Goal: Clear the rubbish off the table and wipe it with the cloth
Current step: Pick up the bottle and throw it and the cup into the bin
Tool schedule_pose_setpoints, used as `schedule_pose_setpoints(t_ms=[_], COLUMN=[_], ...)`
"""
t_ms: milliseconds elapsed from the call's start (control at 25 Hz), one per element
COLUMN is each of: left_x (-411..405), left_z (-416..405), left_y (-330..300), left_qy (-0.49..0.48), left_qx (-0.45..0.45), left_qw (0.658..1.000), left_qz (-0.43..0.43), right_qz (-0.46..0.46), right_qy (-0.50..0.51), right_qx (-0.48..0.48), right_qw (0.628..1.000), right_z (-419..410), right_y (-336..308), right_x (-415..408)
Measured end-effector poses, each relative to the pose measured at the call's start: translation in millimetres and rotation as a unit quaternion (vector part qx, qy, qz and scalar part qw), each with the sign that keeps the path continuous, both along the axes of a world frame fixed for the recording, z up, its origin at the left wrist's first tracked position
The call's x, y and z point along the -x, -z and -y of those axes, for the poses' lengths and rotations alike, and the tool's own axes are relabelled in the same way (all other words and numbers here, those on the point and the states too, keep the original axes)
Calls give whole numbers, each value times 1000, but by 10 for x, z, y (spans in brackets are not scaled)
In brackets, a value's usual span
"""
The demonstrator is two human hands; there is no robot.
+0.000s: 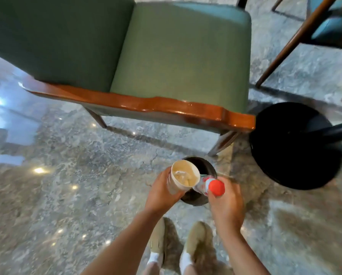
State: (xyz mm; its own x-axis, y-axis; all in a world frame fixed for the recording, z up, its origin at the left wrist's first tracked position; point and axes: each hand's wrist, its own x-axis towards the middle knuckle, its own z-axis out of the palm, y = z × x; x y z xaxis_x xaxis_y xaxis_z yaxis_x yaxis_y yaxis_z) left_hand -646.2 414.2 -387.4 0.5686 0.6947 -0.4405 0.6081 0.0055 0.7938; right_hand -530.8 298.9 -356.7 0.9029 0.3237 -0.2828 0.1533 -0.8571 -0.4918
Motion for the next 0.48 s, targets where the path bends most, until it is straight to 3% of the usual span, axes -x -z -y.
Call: schedule_pose_setpoints(t_ms=[280, 480], left_x=[-182, -319], left_z=[85, 240], left_y=[1515, 2028], left_qy=[67, 85], left_qx=[-15, -22], left_qw=[997, 996], left_qz=[-29, -25], right_qz=[12, 45], right_qy=[-53, -119], right_qx=[47, 104], right_qw=[997, 986], right_z=[68, 276], right_y=[1343, 1936], right_x=[17, 5])
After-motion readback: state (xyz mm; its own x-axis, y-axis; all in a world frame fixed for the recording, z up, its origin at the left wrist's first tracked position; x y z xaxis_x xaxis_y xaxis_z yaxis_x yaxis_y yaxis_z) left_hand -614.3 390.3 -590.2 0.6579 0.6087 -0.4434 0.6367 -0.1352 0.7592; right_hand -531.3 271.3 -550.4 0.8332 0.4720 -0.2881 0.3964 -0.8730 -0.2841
